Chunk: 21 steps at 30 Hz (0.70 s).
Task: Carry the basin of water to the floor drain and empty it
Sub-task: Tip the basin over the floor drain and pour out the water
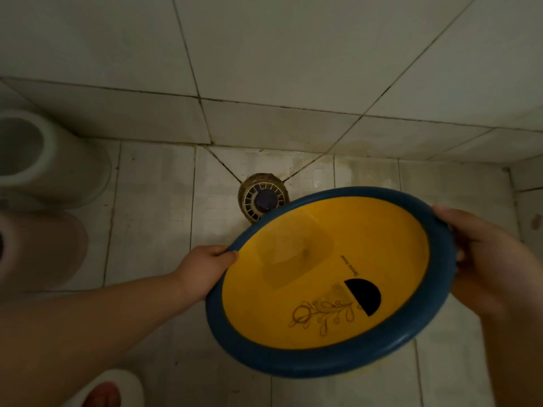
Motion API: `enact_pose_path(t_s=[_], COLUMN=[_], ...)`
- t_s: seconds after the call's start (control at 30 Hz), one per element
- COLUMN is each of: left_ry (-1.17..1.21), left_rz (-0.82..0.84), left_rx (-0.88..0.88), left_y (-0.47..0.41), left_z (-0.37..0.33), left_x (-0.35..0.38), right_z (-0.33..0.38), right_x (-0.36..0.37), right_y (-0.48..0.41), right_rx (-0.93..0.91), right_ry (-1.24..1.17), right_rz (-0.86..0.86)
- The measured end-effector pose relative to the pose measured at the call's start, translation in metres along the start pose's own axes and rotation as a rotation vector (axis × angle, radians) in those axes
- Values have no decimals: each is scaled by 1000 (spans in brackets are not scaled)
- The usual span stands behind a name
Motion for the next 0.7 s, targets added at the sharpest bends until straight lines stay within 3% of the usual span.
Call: enact_pose_path(t_s=[0.7], left_ry=[24], left_rz=[45], left_rx=[-35], left_y=[-9], left_z=[0], left_x=[1], right_z=[12], right_x=[3], right_y=[-2], right_rx=[-13], right_ry=[-19], right_rz=[-37])
Point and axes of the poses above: each hand's wrist, its own y-axis away from the middle knuckle, its own x-axis out of the palm, z = x × y, the point moved 10 cm from there along -y, towards the middle knuckle, and after that the axes turned 5 degrees about y, right-handed, at the moved point
